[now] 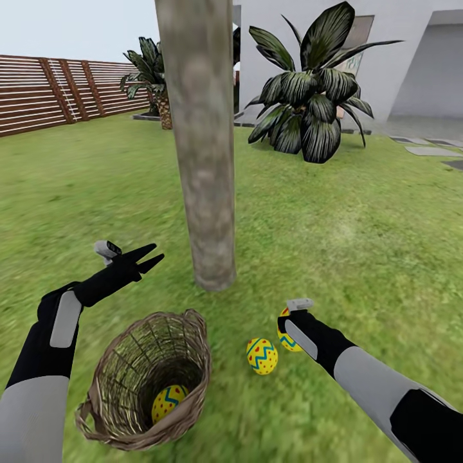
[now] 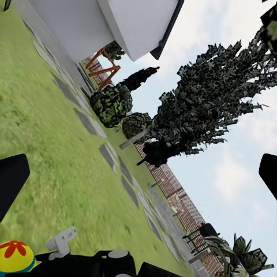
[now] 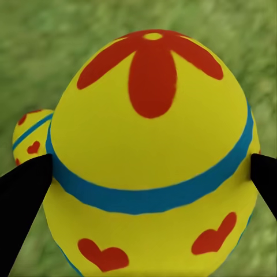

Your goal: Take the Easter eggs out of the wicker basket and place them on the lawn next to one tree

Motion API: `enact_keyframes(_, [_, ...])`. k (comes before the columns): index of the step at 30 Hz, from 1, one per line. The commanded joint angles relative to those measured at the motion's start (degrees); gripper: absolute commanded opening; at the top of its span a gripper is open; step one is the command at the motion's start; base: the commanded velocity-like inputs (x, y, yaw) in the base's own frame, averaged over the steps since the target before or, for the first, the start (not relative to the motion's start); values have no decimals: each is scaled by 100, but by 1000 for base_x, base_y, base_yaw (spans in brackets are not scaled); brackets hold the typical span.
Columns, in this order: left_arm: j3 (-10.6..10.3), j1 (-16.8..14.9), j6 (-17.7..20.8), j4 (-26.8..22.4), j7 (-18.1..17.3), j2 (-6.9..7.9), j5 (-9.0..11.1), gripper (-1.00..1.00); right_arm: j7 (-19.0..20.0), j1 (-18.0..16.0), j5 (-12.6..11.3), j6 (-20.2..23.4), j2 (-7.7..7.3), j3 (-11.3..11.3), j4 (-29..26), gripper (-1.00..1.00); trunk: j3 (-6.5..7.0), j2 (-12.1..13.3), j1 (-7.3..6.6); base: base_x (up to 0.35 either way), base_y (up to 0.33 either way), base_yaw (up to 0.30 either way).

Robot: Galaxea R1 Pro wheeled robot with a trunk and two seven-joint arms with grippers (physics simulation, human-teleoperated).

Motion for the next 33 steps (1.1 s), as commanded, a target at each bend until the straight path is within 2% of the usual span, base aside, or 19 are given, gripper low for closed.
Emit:
enact_keyframes(1, [4,-4,26,0,-17,0,0,100,-50,-7,-54,13,-8,48,-13,-100,-23,-44,22,0,0,0])
enact_keyframes(18, [4,-4,24,4,-14,0,0,100,-50,-7,-48,10,-8,48,-39,-100,-328,-726,395,0,0,0])
enact_keyframes(23, [4,-4,26,1,-14,0,0,100,-50,-7,-51,-176,-8,48,-17,-100,-418,-926,505,0,0,0])
enact_keyframes(33, [4,48,21,18,-20,-1,4,100,-59,-11,-45,-189,-15,48,-45,-100,-418,-926,505,0,0,0])
